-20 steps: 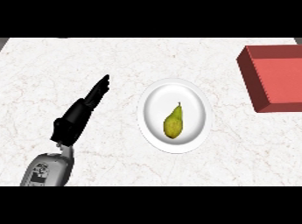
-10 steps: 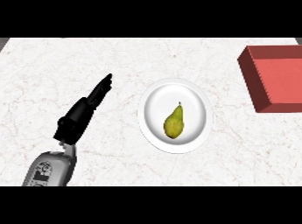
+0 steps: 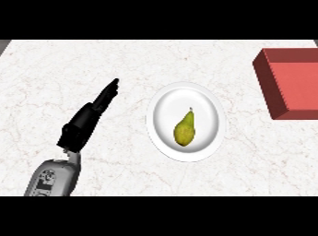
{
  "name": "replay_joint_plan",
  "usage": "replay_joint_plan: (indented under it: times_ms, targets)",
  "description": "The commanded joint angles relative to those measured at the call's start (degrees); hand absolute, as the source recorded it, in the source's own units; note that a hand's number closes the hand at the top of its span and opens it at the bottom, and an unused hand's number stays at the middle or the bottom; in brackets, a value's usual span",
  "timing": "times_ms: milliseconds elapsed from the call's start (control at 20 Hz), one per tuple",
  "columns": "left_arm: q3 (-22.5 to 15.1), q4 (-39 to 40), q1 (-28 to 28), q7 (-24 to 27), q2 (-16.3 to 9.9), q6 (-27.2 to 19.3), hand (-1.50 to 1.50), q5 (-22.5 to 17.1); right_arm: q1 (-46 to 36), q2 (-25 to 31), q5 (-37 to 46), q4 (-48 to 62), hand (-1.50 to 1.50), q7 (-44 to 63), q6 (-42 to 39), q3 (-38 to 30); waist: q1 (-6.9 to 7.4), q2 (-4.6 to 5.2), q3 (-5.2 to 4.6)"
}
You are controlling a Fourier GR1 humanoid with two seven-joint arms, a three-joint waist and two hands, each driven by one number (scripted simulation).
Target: Pick the cupcake from the plate and place it in the cardboard box
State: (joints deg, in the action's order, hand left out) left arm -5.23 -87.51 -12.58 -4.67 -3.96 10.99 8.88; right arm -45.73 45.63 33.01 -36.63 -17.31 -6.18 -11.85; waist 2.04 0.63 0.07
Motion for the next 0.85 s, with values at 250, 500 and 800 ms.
replay_joint_plan:
  times_ms: [250, 500, 800]
  targets:
    - [0.72, -0.12, -1.21, -1.57, 0.92, -0.09, 0.0, -0.85, -7.11, -2.02, -2.7, 15.61, -1.5, -6.57, -1.68, -4.39, 0.11, 0.11, 0.05]
    - [0.0, -0.67, -0.18, -0.52, 0.55, -0.7, 0.0, 0.65, -6.82, -0.03, -13.44, 17.37, -1.5, -10.21, -3.28, -15.23, -0.59, -0.04, 0.12]
    - [0.72, -1.6, 0.35, -0.7, -0.53, 0.56, 0.0, -0.28, -6.11, 6.14, -21.55, 23.2, -1.5, -11.79, -11.46, -23.69, -0.06, 0.25, 0.19]
